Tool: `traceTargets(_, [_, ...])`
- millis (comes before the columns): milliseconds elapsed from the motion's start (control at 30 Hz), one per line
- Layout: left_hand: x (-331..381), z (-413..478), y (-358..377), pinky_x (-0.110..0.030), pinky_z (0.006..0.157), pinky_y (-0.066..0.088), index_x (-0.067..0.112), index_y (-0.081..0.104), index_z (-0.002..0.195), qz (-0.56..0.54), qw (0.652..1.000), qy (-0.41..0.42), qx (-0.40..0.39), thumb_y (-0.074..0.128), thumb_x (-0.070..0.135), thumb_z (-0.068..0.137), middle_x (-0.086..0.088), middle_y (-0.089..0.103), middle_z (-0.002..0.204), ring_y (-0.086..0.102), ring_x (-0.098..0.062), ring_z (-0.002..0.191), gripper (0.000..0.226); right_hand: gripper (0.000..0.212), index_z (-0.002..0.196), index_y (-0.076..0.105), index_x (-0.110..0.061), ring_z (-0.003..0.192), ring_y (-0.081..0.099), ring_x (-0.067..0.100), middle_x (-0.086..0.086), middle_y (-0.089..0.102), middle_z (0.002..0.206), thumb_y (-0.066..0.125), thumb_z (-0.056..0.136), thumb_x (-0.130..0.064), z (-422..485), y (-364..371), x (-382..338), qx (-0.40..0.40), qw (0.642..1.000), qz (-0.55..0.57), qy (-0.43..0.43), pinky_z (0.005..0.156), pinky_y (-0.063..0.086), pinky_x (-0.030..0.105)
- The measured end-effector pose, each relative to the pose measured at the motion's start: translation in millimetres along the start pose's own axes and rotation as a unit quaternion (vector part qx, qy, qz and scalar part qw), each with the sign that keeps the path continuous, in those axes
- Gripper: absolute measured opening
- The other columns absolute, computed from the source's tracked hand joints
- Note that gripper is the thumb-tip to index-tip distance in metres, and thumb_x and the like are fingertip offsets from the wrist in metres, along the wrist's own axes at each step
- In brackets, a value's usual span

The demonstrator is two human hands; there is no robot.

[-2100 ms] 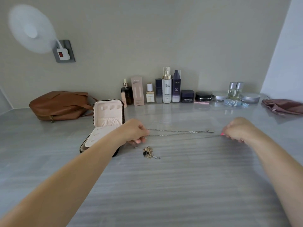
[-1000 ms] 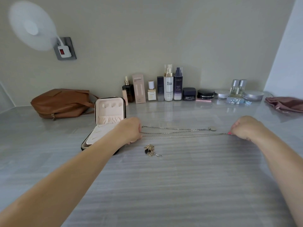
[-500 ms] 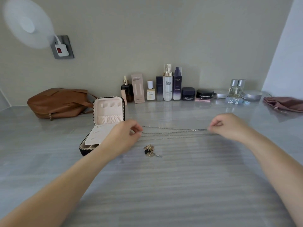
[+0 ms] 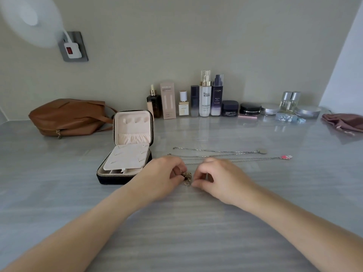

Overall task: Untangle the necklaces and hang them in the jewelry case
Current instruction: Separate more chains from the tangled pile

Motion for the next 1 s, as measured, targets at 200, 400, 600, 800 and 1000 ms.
traceTargets(200, [-3, -1, -3, -0.001, 0.057, 0.036, 0.018, 0.064, 0.092, -0.005, 1.0, 0.002, 0.011, 0.057, 0.013, 0.083, 0.019, 0.05, 0.069, 0.049, 0.002, 0.062, 0.013, 0.015, 0.091, 0.06, -0.016, 0.08, 0.046, 0.009, -0.011, 0.051, 0.084, 0.05, 0.091, -0.028, 0, -7, 6, 0.025, 1.0, 0.01, 0.007, 0.067, 0.031, 0.021])
traceTargets(400, [6, -5, 3, -0.003, 0.06, 0.037, 0.027, 0.056, 0.086, -0.023, 0.999, 0.028, -0.007, 0.064, 0.031, 0.08, 0.013, 0.052, 0.086, 0.051, 0.001, 0.066, 0.011, 0.011, 0.077, 0.054, -0.028, 0.064, 0.048, -0.002, -0.016, 0.053, 0.066, 0.056, 0.088, -0.027, -1, -11, 11, 0.017, 0.998, 0.048, 0.023, 0.057, 0.034, 0.01])
traceTargets(600, [4, -7, 0, -0.004, 0.058, 0.037, 0.025, 0.056, 0.079, -0.022, 0.999, 0.021, -0.009, 0.06, 0.016, 0.079, 0.015, 0.05, 0.072, 0.049, 0.003, 0.061, 0.01, 0.01, 0.07, 0.062, -0.029, 0.058, 0.051, -0.008, -0.012, 0.054, 0.055, 0.069, 0.077, -0.03, -5, -9, 10, -0.028, 0.998, 0.061, 0.016, 0.054, 0.038, 0.009])
traceTargets(800, [1, -9, 2, -0.008, 0.061, 0.04, 0.027, 0.052, 0.083, -0.061, 0.997, -0.003, -0.05, 0.059, 0.015, 0.075, 0.013, 0.056, 0.08, 0.052, 0.0, 0.067, 0.016, 0.011, 0.069, 0.061, -0.031, 0.064, 0.05, -0.01, -0.013, 0.058, 0.065, 0.068, 0.076, -0.035, -5, -6, 9, -0.036, 0.999, 0.031, 0.005, 0.054, 0.037, 0.012])
traceTargets(1000, [0, -13, 0, -0.005, 0.058, 0.039, 0.029, 0.049, 0.085, -0.062, 0.995, -0.013, -0.077, 0.059, 0.01, 0.072, 0.015, 0.054, 0.08, 0.052, 0.0, 0.066, 0.026, 0.015, 0.097, 0.067, -0.031, 0.07, 0.048, -0.001, -0.015, 0.05, 0.08, 0.059, 0.084, -0.029, 3, -2, 4, 0.024, 0.999, 0.023, -0.015, 0.068, 0.039, 0.022])
Point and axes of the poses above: each hand's wrist, its own z-axis towards the middle knuckle, its own y-axis out of the palm, x = y × z, the point moved 7 cm from there along z, towards the middle knuckle
